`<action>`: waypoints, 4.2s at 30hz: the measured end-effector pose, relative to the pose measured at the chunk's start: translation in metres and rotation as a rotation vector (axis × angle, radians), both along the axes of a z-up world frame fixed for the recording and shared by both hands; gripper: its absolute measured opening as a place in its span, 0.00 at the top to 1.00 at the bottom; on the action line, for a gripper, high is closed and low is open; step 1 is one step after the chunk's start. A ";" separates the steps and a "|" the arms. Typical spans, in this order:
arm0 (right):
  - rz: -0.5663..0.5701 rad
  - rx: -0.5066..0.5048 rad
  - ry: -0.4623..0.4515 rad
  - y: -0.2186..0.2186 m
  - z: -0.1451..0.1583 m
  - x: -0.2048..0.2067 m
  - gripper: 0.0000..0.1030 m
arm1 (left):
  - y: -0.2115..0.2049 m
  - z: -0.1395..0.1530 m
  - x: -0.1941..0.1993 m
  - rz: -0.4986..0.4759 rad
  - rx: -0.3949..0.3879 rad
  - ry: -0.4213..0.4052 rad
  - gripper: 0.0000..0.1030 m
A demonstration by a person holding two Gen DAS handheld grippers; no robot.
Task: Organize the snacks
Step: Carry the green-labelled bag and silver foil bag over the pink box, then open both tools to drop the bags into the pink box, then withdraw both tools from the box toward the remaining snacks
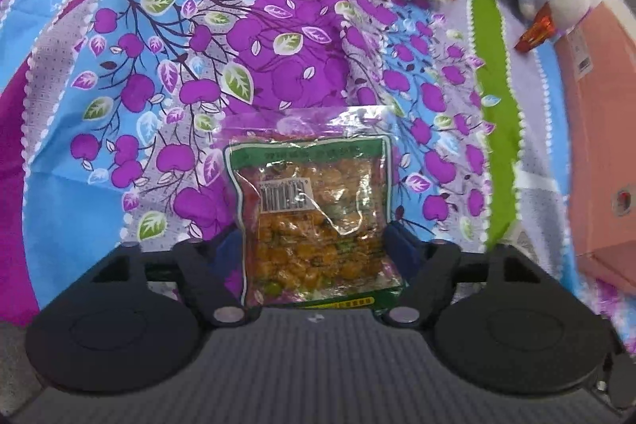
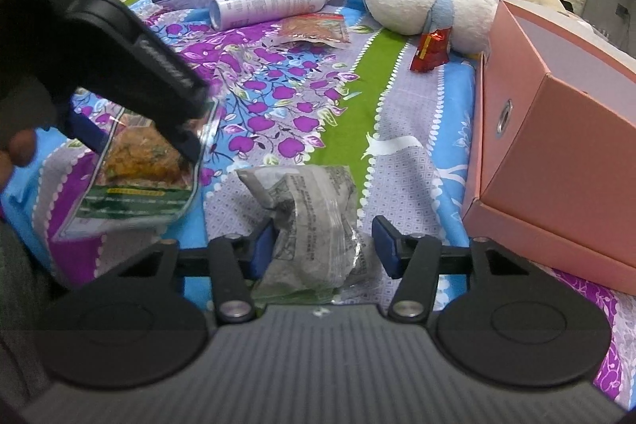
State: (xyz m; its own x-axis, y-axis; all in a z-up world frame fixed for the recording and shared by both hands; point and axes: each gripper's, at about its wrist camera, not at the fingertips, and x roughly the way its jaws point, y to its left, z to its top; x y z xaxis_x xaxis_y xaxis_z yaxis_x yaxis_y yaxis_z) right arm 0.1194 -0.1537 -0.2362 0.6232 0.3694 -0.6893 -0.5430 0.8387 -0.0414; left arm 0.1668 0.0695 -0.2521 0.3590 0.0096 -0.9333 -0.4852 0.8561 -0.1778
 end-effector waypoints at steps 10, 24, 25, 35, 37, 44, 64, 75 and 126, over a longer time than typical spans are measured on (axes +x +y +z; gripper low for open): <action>-0.058 0.012 0.011 -0.004 0.006 0.004 0.50 | 0.003 0.007 -0.007 -0.021 -0.034 -0.036 0.36; -0.151 0.094 -0.002 -0.023 0.045 0.006 0.50 | -0.004 0.046 -0.022 -0.079 -0.052 -0.109 0.36; -0.158 0.097 -0.005 -0.024 0.049 0.006 0.50 | -0.005 0.049 -0.022 -0.085 -0.049 -0.116 0.36; -0.225 0.151 -0.050 -0.043 0.087 -0.002 0.50 | -0.029 0.085 -0.022 -0.190 -0.032 -0.193 0.36; -0.235 0.157 -0.064 -0.047 0.094 -0.003 0.50 | -0.036 0.092 -0.022 -0.216 -0.033 -0.214 0.36; -0.277 0.180 -0.107 -0.062 0.105 -0.001 0.50 | -0.065 0.115 -0.009 -0.324 -0.016 -0.285 0.36; -0.492 0.191 -0.235 -0.151 0.149 0.053 0.50 | -0.185 0.178 0.092 -0.687 0.018 -0.455 0.36; -0.541 0.183 -0.133 -0.196 0.141 0.111 0.49 | -0.230 0.165 0.154 -0.722 -0.010 -0.388 0.36; -0.400 0.306 -0.201 -0.140 0.173 -0.009 0.29 | -0.106 0.193 -0.024 -0.456 -0.019 -0.563 0.18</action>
